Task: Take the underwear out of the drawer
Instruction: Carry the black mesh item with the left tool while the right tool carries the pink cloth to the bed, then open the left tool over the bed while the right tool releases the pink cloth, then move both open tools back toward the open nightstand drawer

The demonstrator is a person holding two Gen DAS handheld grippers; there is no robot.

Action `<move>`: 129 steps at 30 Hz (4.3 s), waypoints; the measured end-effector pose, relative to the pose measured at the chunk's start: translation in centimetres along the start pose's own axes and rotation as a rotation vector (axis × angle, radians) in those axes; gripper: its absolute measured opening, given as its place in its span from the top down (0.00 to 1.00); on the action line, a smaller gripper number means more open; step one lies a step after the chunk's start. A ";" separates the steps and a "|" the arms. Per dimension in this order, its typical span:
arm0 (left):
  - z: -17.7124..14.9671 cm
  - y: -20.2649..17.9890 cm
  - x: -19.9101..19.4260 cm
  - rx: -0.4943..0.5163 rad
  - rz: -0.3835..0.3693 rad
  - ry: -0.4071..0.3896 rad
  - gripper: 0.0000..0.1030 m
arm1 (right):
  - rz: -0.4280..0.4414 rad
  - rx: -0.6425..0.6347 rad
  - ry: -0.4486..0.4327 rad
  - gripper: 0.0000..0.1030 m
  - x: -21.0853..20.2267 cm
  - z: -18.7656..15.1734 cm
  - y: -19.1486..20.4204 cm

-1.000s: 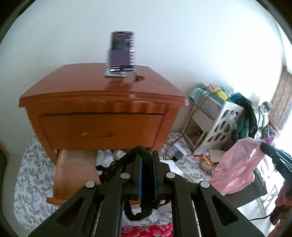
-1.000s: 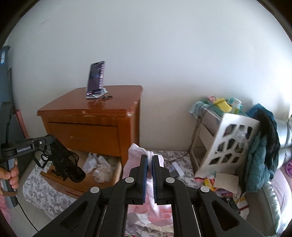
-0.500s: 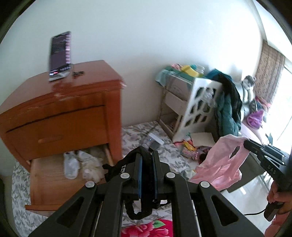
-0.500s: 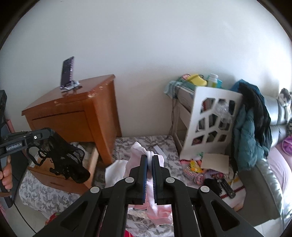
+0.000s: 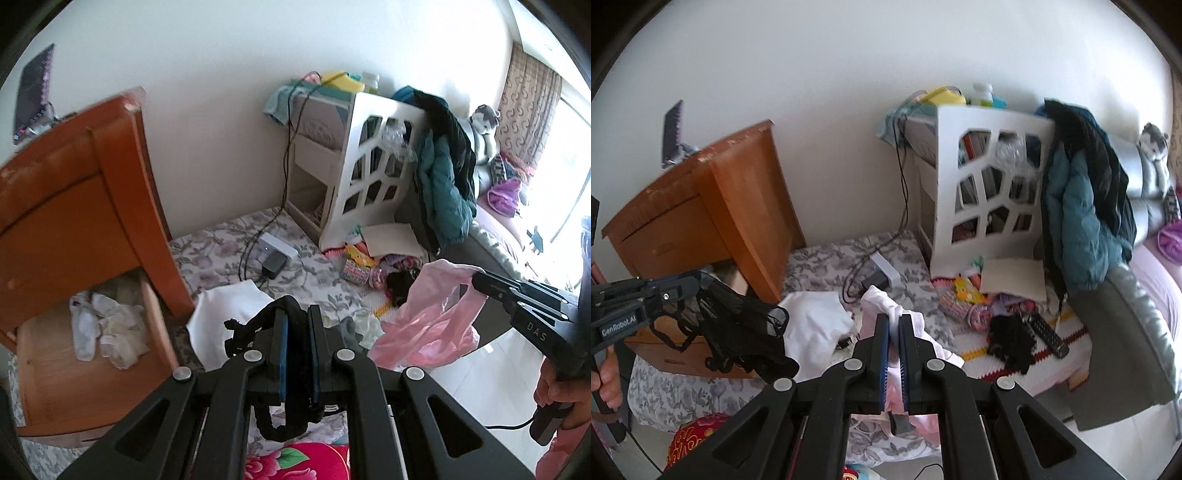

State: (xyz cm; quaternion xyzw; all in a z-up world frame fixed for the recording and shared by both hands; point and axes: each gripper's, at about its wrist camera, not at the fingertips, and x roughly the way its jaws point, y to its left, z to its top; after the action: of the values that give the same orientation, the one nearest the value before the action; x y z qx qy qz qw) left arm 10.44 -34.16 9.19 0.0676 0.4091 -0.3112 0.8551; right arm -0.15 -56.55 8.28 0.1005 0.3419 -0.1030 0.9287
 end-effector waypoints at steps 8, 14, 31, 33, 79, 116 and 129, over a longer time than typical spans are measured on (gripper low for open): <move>-1.1 0.6 5.7 -0.018 -0.004 0.077 0.90 | 0.005 0.010 0.105 0.95 5.8 -1.4 -0.1; -0.5 1.7 8.3 -0.053 -0.016 0.086 0.90 | 0.035 -0.006 0.156 0.95 9.9 -1.6 1.4; -4.2 3.4 16.7 -0.064 0.030 0.261 0.90 | 0.066 -0.015 0.284 0.95 17.9 -3.6 2.6; -5.0 3.4 17.6 -0.055 0.050 0.301 0.90 | 0.065 -0.004 0.312 0.94 18.7 -4.7 2.3; -11.0 1.9 8.7 -0.157 0.134 0.012 0.01 | -0.107 0.061 0.181 0.00 13.1 -11.4 2.8; -13.2 21.9 -8.1 -0.560 0.342 -0.318 0.00 | 0.040 -0.089 0.026 0.00 7.0 -6.1 13.2; -17.3 27.0 -8.4 -0.674 0.316 -0.318 0.00 | 0.100 -0.181 0.026 0.00 7.5 -3.2 22.3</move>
State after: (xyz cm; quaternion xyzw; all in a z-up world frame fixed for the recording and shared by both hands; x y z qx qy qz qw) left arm 10.99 -2.24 0.29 -0.2035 0.3353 -0.0309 0.9193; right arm 9.33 -35.26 3.57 0.0344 0.3564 -0.0239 0.9334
